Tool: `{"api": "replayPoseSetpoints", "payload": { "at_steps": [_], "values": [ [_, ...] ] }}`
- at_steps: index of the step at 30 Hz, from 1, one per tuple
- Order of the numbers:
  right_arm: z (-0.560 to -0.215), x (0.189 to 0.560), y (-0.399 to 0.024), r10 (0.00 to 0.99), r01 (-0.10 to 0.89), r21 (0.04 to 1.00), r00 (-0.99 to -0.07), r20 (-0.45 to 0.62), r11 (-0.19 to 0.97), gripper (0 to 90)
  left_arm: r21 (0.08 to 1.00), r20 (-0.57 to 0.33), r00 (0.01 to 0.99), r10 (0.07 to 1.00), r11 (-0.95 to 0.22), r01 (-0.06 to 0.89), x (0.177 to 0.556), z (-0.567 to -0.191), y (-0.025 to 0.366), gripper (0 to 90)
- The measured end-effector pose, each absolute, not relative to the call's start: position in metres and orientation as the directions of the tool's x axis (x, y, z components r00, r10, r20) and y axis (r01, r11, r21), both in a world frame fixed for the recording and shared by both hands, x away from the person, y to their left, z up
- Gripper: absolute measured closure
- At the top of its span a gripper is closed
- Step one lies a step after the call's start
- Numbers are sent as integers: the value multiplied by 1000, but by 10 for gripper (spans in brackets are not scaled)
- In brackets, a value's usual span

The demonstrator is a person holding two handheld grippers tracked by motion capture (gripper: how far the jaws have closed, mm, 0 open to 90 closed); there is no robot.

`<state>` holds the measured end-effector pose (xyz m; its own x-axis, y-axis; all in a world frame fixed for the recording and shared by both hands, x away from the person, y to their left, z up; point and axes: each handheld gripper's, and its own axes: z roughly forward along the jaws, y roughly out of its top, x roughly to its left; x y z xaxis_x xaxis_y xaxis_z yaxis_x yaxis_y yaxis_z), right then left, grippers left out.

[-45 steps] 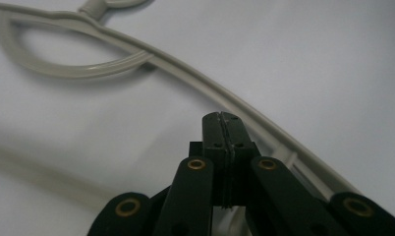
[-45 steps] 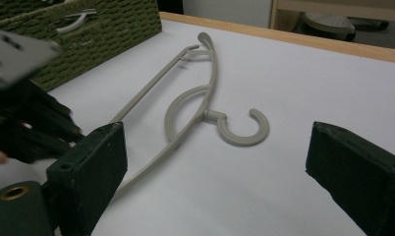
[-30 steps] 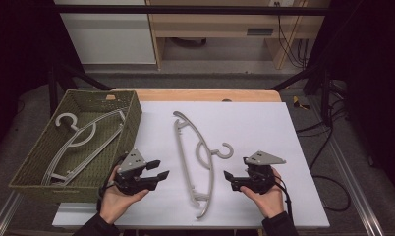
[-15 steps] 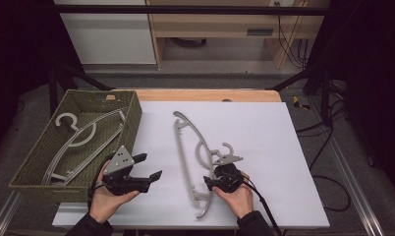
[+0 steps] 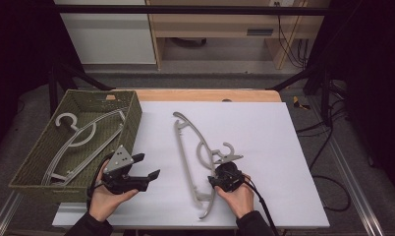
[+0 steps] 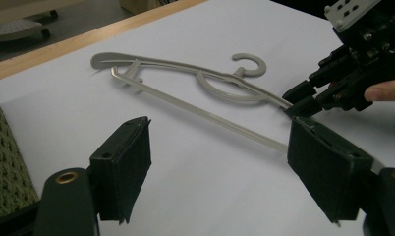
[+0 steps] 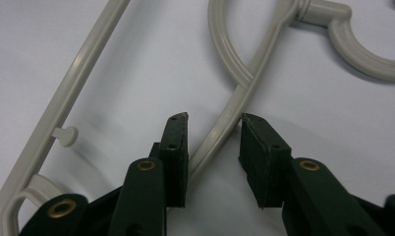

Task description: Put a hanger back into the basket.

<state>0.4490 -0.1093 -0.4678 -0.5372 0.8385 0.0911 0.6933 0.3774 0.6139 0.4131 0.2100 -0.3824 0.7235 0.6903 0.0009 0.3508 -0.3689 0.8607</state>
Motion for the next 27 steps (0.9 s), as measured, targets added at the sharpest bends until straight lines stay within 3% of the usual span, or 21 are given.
{"api": "replayPoseSetpoints", "payload": {
  "at_steps": [10, 14, 20, 23, 27],
  "values": [
    [-462, 449, -127, 870, 713, 588, -492, 32, 382, 741, 854, 3, 722, 692, -377, 358, 414, -385, 210, 245],
    [-458, 450, -136, 871, 728, 591, -484, 85, 347, 792, 852, 5, 720, 694, -380, 361, 414, -386, 210, 246],
    [-458, 451, -142, 881, 731, 591, -467, 69, 341, 788, 846, 2, 720, 694, -385, 369, 415, -388, 209, 247],
    [-462, 454, -140, 885, 724, 596, -462, 46, 347, 717, 843, 5, 722, 692, -391, 370, 415, -390, 207, 247],
    [-466, 455, -134, 888, 722, 588, -459, 14, 364, 741, 843, 4, 723, 691, -391, 370, 415, -390, 207, 246]
  ]
}}
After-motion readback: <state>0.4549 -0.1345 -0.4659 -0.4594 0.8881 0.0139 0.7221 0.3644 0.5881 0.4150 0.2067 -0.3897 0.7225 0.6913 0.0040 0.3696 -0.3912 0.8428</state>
